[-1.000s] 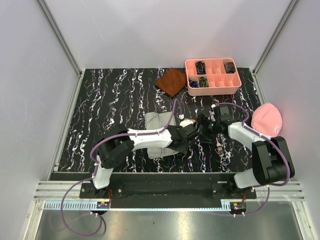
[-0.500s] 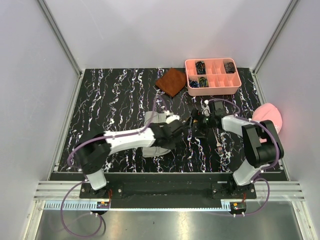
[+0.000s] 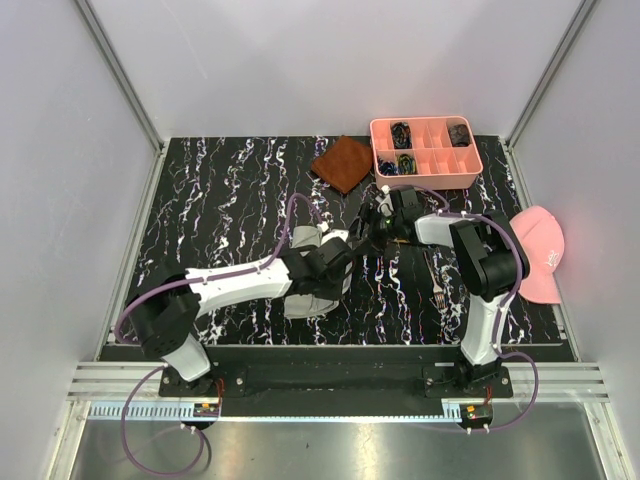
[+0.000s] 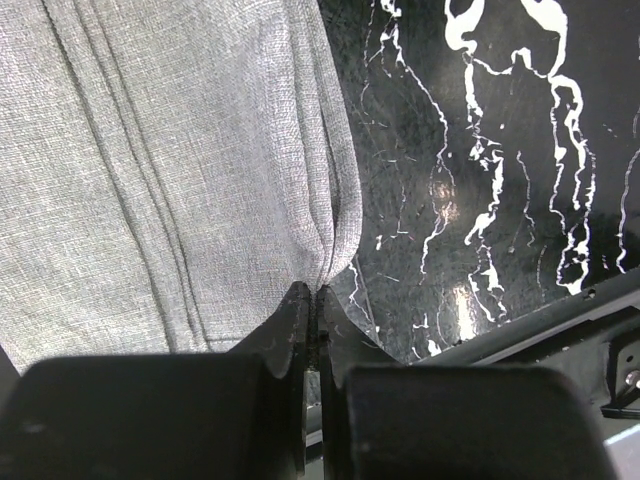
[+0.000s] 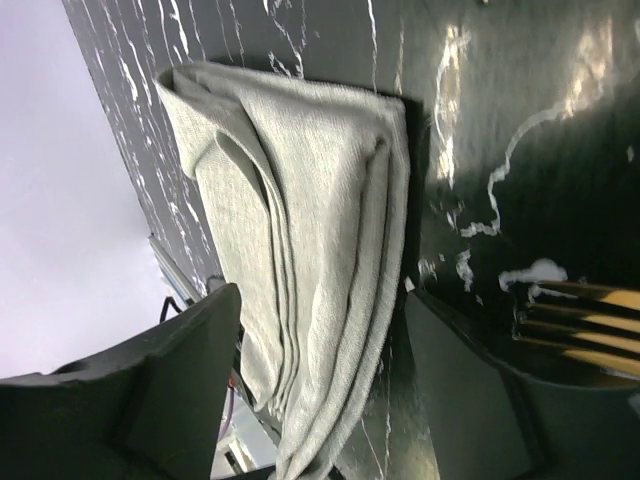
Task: Fold the napkin into a case and place the utensils inside
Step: Pick up the 2/3-rectangle-folded napkin at the center of the board.
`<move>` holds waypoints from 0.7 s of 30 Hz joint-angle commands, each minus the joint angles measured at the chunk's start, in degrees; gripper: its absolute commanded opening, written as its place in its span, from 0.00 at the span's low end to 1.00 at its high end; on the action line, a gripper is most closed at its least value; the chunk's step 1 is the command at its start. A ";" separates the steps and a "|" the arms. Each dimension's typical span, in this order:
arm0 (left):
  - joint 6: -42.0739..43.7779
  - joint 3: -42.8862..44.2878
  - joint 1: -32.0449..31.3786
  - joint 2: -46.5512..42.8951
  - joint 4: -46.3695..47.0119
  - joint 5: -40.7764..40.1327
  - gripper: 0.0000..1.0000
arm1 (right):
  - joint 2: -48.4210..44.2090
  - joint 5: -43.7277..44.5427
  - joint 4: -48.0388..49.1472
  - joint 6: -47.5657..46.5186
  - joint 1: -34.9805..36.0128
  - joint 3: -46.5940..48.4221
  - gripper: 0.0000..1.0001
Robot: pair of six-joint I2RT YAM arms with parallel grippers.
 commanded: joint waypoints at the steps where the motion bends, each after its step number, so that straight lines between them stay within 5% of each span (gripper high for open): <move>1: -0.48 0.00 0.39 -3.06 2.99 2.08 0.01 | 2.22 0.73 3.12 -0.25 -0.13 3.42 0.74; 13: -0.57 -0.44 0.82 -5.87 3.08 2.52 0.01 | 3.72 0.38 3.21 -1.31 -0.04 3.69 0.56; 18: -0.22 -0.18 0.91 -5.70 2.99 2.95 0.01 | 2.58 0.90 3.21 -2.10 -0.04 3.17 0.36; 20: 0.65 0.35 1.35 -5.09 3.16 5.94 0.08 | 2.14 1.17 3.30 -2.80 -0.04 3.16 0.28; 21: 0.92 0.44 1.61 -5.34 3.34 6.99 0.27 | 1.96 0.56 3.30 -3.41 -0.04 3.42 0.19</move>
